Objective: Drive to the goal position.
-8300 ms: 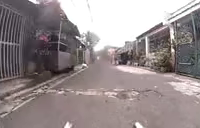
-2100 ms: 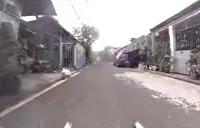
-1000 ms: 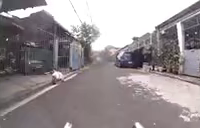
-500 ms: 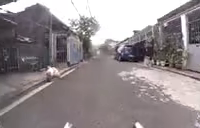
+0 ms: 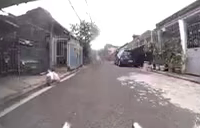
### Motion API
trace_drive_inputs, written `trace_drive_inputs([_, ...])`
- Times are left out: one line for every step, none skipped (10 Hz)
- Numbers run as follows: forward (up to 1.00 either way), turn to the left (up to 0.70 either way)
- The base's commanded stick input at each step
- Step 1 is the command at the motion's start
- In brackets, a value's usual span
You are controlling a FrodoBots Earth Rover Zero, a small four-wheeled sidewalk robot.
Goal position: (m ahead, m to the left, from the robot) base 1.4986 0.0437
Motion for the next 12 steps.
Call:
trace_drive_inputs([0.7,0.0])
trace_drive_inputs([0.7,0.0])
trace_drive_inputs([0.7,0.0])
trace_drive_inputs([0.7,0.0])
trace_drive_inputs([0.7,0.0])
trace_drive_inputs([0.7,0.0])
trace_drive_inputs([0.7,0.0])
trace_drive_inputs([0.7,0.0])
trace_drive_inputs([0.7,0.0])
trace_drive_inputs([0.7,0.0])
trace_drive_inputs([0.7,0.0])
trace_drive_inputs([0.7,0.0])
